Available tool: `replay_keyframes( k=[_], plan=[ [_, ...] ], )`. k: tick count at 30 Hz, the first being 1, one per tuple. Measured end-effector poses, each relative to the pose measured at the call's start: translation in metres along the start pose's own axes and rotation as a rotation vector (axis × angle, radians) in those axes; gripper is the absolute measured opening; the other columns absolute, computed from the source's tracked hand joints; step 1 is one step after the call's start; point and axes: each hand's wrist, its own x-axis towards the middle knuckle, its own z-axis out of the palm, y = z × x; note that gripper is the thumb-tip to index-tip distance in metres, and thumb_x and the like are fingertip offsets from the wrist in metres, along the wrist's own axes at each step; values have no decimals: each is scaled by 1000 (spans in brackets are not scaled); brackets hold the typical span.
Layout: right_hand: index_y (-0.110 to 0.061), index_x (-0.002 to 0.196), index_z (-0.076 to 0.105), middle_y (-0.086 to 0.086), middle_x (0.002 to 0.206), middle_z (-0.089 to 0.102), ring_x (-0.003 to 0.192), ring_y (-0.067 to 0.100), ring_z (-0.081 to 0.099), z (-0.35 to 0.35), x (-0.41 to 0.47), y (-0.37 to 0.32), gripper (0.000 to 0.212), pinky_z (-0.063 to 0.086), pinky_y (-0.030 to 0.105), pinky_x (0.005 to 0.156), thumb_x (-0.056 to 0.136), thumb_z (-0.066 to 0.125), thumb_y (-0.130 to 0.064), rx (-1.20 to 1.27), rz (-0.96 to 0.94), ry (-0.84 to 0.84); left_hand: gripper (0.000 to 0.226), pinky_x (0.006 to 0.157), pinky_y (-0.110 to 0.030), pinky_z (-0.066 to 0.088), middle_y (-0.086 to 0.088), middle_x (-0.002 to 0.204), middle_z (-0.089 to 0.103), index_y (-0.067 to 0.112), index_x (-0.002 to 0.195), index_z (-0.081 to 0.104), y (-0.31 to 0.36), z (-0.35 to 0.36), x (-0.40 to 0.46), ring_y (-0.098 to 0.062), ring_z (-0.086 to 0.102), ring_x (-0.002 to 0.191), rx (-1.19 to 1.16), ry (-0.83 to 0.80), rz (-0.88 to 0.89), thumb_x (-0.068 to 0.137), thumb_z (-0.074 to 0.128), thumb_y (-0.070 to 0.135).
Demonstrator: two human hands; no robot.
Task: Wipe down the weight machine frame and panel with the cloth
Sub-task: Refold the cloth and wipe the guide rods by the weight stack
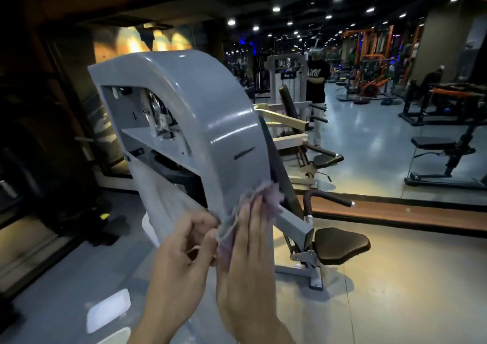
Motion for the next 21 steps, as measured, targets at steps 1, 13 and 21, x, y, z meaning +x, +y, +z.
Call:
replay_keyframes(
  k=[1, 13, 21],
  plan=[
    [-9, 164, -1, 8, 173, -2, 159, 26, 2, 1, -15, 7, 70, 18, 42, 124, 110, 30, -41, -2, 11, -21, 34, 60, -21, 53, -5, 80, 68, 33, 87, 64, 1, 4, -3, -18, 65, 67, -12, 15, -12, 97, 61, 1],
    [-28, 162, 18, -2, 160, 37, 140, -8, 34, -36, 113, 26, 54, 28, 5, 109, 111, 30, -40, 540, 167, -108, 18, 68, -35, 57, 0, 79, 65, 24, 92, 56, 12, 20, -14, -25, 70, 76, 87, 45, -115, 103, 56, 10],
    [-34, 140, 43, -10, 126, 63, 118, 12, 61, -23, -14, 75, 43, 51, 40, 97, 107, 23, -52, 491, 536, -338, 17, 66, -34, 56, -4, 75, 66, 17, 90, 53, 7, 25, -14, -25, 69, 74, 130, 87, -94, 103, 55, 5]
  ],
)
